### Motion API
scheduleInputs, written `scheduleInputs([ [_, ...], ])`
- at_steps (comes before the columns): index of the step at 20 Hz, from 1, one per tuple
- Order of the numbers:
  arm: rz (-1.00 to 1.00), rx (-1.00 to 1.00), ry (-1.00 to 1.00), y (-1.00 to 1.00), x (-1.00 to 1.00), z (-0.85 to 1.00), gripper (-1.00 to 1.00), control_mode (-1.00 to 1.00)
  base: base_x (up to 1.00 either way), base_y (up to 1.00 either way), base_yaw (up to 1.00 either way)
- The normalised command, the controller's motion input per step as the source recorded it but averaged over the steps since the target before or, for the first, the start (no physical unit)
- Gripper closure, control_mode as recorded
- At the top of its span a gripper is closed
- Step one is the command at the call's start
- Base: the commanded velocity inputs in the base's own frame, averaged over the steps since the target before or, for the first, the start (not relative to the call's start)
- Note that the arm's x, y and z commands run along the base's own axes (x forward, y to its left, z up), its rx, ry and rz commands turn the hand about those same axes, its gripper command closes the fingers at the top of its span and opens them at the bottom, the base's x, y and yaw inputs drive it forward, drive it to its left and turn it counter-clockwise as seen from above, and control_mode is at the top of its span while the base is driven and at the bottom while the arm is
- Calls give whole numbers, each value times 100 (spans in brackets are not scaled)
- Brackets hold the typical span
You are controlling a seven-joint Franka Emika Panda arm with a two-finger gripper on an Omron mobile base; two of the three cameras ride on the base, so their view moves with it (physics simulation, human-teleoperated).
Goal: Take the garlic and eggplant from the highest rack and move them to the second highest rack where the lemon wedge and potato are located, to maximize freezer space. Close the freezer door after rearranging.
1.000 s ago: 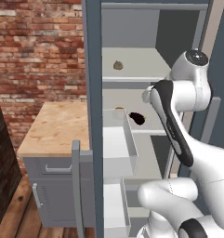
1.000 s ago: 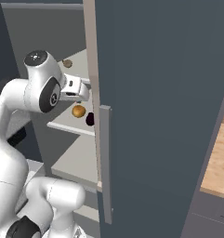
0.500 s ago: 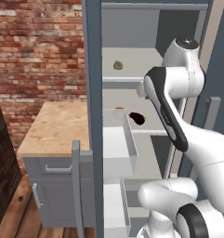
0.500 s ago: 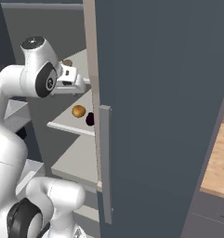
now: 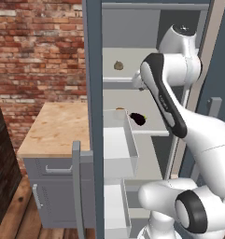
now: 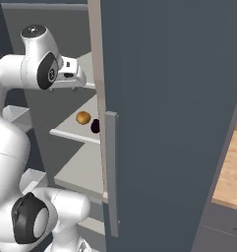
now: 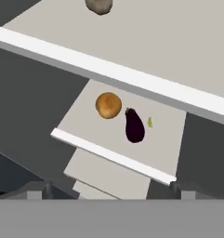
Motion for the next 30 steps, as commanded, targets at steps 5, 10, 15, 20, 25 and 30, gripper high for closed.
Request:
scheduleInputs([
  [5, 7, 0, 3, 0, 9, 25, -100, -100, 0, 0, 0],
  [10, 2, 0, 0, 14, 22, 0, -100, -100, 0, 0, 0],
  [15, 1, 0, 0, 25, 37, -1, -100, -100, 0, 0, 0],
  [20, 0, 0, 2, 13, 37, 0, -100, -100, 0, 0, 0],
  [25, 0, 0, 5, 11, 48, 0, -100, -100, 0, 0, 0],
  [30, 0, 0, 0, 15, 47, 0, -100, -100, 0, 0, 0],
])
